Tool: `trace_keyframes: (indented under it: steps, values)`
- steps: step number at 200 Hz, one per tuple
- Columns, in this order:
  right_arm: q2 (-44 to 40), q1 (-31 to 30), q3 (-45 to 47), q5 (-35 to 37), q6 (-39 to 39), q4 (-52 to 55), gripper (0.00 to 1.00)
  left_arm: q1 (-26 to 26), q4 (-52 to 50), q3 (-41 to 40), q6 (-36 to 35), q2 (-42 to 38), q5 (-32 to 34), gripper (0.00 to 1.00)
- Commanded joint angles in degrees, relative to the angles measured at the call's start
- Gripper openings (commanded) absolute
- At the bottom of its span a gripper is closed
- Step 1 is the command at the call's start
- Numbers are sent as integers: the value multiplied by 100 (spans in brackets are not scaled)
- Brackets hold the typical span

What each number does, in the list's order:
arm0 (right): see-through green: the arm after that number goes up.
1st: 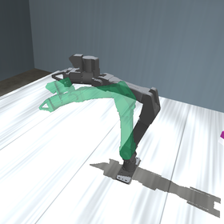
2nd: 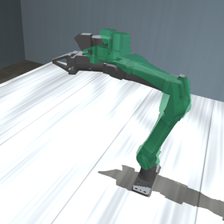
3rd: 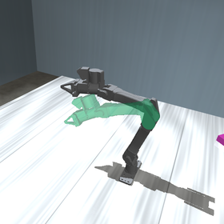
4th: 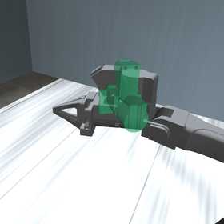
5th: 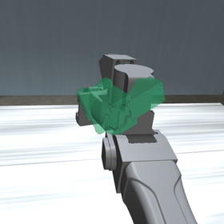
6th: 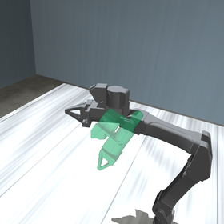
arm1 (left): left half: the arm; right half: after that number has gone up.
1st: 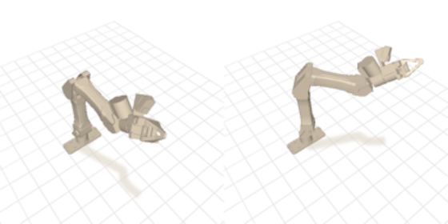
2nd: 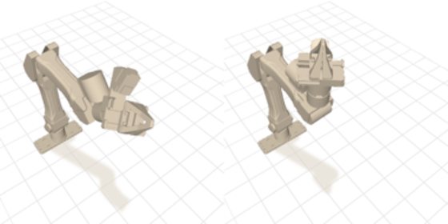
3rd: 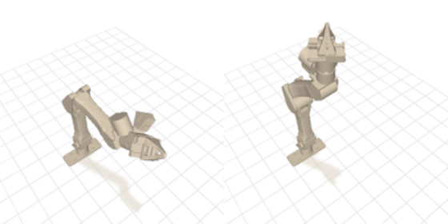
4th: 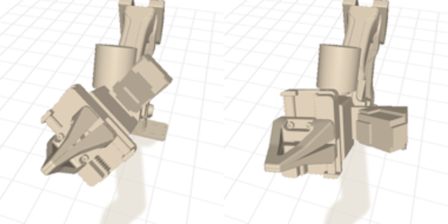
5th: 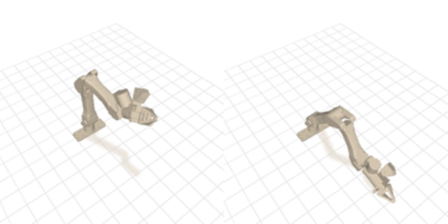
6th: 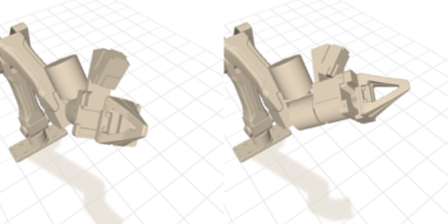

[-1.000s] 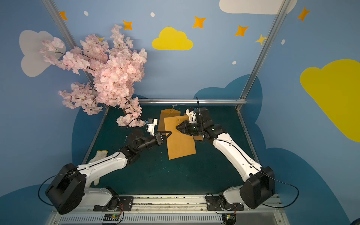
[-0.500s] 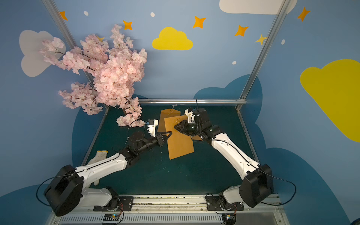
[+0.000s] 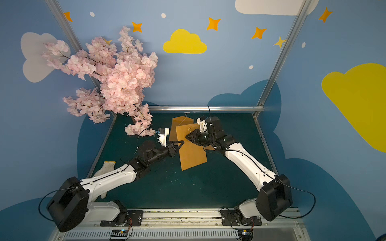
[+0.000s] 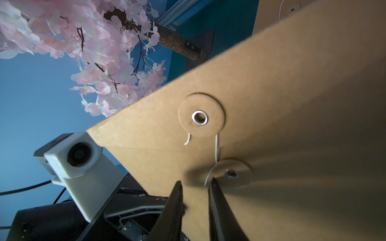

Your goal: Open the file bag

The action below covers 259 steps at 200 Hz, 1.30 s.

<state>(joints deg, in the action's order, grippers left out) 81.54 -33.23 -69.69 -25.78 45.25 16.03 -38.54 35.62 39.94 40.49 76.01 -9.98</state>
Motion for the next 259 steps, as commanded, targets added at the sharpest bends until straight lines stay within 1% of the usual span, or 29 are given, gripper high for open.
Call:
trace_keyframes:
  steps: [1,65,84,87,102,127,170,228,232,259]
  values:
    - [100,-60,107,11,80,-114,22,-51,332,-6,-67,-122,-99,3]
    - [116,-52,131,136,106,-164,22,-84,498,-110,-43,-131,-256,3]
    - [143,-52,144,146,139,-215,17,-92,567,-118,-59,-104,-302,3]
    - [143,-58,148,144,141,-239,17,-96,577,-129,-59,-100,-448,2]
    - [152,-52,158,152,151,-275,13,-104,587,-123,-68,-93,-516,3]
    - [179,-52,141,117,150,-276,7,-116,527,-119,-104,-117,-518,3]
    - [222,-43,177,57,167,-349,0,-118,477,-158,-160,-170,-501,2]
    - [109,0,151,-44,83,-379,0,-125,140,-266,-270,-345,-378,2]
    - [93,10,147,-29,60,-360,0,-131,131,-280,-276,-360,-212,2]
    - [42,60,72,12,-49,-230,0,-127,130,-363,-266,-427,-145,3]
